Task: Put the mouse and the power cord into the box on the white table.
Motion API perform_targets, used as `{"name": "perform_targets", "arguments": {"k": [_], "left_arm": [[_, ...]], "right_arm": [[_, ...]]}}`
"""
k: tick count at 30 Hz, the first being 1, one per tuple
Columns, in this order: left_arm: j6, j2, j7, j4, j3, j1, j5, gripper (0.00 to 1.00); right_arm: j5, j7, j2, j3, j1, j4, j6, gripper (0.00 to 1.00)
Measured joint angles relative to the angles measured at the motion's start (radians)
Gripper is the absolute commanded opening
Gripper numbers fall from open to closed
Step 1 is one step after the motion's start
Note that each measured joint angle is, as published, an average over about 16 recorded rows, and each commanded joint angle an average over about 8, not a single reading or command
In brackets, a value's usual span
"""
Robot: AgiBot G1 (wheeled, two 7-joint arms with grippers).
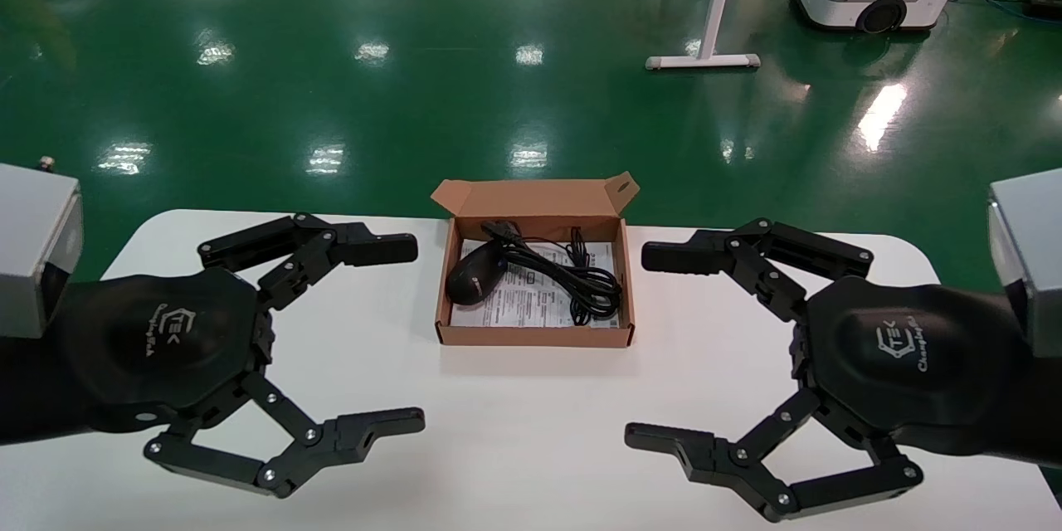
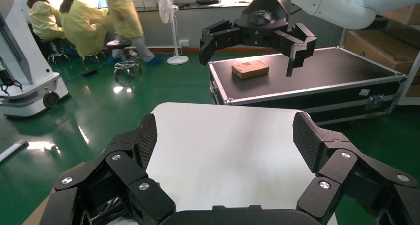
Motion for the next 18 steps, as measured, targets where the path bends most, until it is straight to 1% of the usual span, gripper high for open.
{"name": "perform_targets", "arguments": {"k": [18], "left_arm": [[-0.002, 0.003, 0.002, 0.005, 0.003, -0.003, 0.003, 1.00]], "right_arm": [[-0.002, -0.001, -0.001, -0.001, 0.002, -0.005, 0.000, 1.00]]}}
